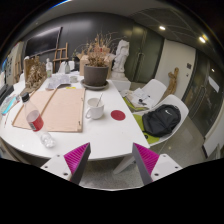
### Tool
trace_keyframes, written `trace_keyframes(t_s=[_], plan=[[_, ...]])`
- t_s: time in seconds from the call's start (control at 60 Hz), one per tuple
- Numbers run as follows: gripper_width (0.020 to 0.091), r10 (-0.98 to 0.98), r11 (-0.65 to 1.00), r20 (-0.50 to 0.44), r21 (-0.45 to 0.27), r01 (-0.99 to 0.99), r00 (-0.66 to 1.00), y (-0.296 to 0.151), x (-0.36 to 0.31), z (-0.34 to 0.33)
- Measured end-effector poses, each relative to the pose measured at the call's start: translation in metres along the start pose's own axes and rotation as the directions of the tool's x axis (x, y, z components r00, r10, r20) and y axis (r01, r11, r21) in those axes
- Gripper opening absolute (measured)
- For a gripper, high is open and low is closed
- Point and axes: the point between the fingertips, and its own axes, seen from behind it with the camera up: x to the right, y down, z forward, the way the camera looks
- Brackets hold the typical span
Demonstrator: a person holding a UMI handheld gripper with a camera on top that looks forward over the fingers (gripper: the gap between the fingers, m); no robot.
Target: Pour water
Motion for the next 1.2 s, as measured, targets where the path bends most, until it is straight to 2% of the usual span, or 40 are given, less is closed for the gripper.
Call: trace_keyframes(t_s=[0.133,0.35,0.417,0.55,0.7,0.783,0.817,0.883,0.95,1.117,1.2], plan=[[0.0862,-0.015,1.000,0.048,0.020,0.014,0.999,0.002,-0.031,-0.003],[0.0861,-0.057,0.996,0.164,0.080,0.044,0.985,0.013,-0.140,-0.008],[0.0863,-0.076,0.991,0.193,0.120,0.053,0.978,0.010,-0.175,-0.006],[0.0859,-0.096,0.979,0.232,0.198,0.050,0.968,-0.002,-0.237,0.009],[0.0841,-0.051,0.974,0.243,0.229,-0.006,0.969,-0.018,-0.276,0.046],[0.0748,-0.022,0.972,0.232,0.233,-0.033,0.973,-0.024,-0.284,0.065],[0.0680,-0.006,0.969,0.230,0.243,-0.051,0.973,-0.029,-0.286,0.070],[0.0501,0.017,0.962,0.222,0.262,-0.076,0.975,-0.037,-0.286,0.078],[0.0464,0.021,0.958,0.224,0.274,-0.084,0.974,-0.040,-0.289,0.081],[0.0284,0.040,0.962,0.245,0.253,-0.103,0.969,-0.042,-0.291,0.085],[0.0261,0.034,0.967,0.242,0.237,-0.093,0.970,-0.041,-0.291,0.084]])
